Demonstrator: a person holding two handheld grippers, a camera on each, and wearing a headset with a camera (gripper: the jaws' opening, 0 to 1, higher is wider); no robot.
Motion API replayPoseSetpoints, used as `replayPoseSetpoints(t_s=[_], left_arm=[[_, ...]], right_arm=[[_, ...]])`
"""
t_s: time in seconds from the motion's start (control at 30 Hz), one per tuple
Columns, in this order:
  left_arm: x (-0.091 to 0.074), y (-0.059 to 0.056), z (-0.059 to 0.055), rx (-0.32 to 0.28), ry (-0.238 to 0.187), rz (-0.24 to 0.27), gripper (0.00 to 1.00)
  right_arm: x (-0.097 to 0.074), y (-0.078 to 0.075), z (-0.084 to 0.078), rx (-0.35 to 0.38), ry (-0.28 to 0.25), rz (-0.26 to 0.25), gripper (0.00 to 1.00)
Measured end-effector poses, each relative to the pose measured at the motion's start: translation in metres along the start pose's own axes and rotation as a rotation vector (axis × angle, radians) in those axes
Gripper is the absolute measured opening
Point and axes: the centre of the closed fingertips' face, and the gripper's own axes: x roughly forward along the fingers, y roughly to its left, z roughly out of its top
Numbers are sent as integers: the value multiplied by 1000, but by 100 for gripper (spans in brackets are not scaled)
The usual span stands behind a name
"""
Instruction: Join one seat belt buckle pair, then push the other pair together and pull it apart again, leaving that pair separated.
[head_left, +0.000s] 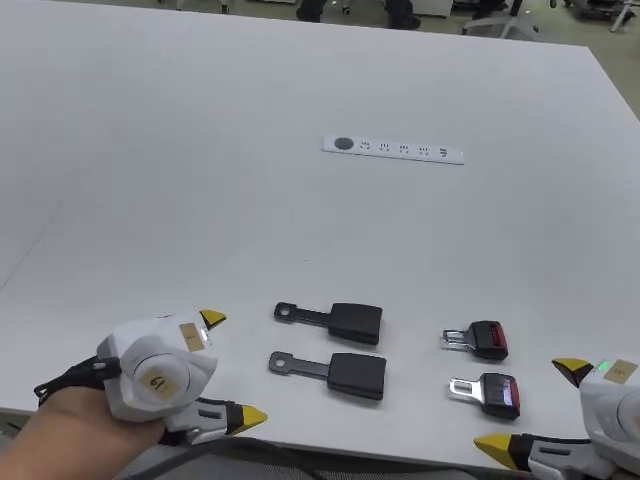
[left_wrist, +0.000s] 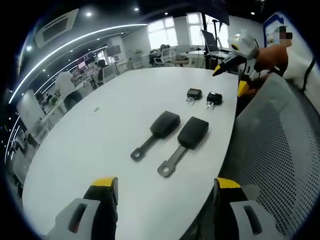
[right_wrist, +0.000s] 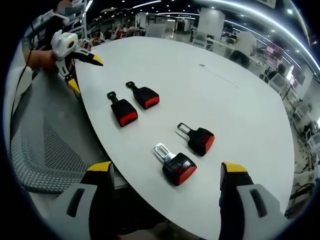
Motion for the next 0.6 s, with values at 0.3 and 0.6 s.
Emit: replayPoseSetpoints(t_s=[0.3,0.6], left_arm=[[1,1,-2,-2,4,-2,79],[0,-1,0,0,3,-2,78]], right_arm=[[0,-1,-2,4,4,-1,87],[2,-1,-2,0,6,0,87]])
